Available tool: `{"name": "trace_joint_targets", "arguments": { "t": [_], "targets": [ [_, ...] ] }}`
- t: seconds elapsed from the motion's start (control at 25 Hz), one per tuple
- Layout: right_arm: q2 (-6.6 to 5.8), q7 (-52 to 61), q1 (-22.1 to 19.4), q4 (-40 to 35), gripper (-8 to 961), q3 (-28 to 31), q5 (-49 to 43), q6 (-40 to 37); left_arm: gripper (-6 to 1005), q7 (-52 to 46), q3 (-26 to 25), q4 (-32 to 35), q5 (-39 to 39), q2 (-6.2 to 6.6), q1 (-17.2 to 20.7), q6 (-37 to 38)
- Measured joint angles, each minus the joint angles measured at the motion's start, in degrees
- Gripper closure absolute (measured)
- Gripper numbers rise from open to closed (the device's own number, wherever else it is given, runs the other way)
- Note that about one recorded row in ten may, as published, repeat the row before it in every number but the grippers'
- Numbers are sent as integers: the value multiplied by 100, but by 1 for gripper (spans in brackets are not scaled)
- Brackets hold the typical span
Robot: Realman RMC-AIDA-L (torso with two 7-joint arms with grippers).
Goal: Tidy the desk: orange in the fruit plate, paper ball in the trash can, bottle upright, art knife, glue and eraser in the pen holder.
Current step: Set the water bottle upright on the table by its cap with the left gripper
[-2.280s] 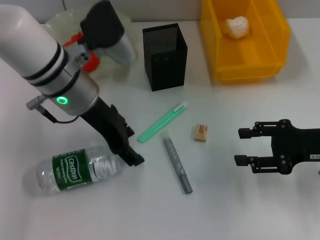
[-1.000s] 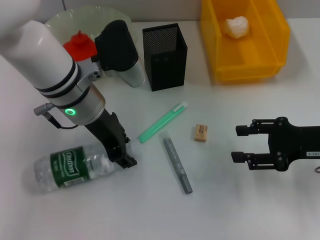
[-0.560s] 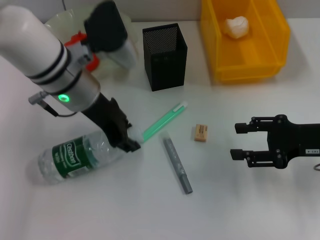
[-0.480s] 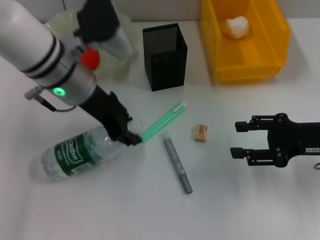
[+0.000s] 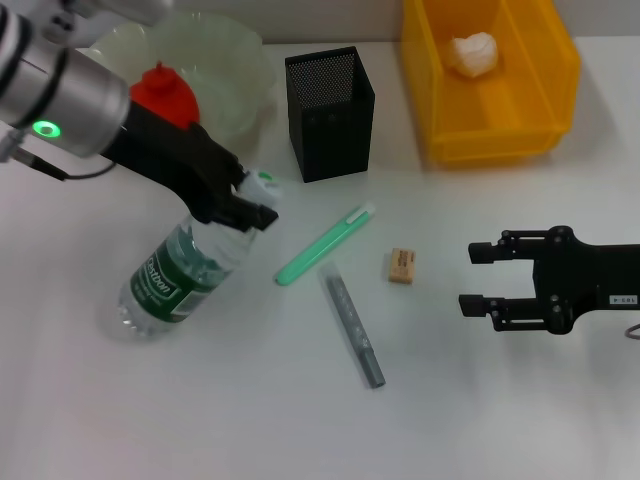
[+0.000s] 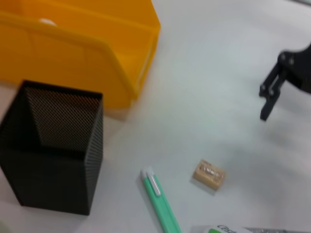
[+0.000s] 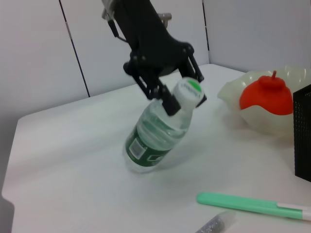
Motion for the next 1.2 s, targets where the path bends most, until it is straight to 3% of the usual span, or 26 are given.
{"name": "trace_joint_targets", "arguments": {
  "t": [0.16,0.6,0.88,1.2],
  "targets": [
    [15,1,0,-1,266,0,-8,-5,554,80,-532,151,-47,4,17,299],
    [21,2,1,-1,266,0,-35,-18,554,80,-779,825,-357,24,438,425],
    [21,2,0,0,266,0,-38,-10,553,84,-977,902,-527,73,635,430],
    [25,1,11,-1,266,-6,-39,8,552,403,-1610,980,-963,97,988,386]
  ]
}}
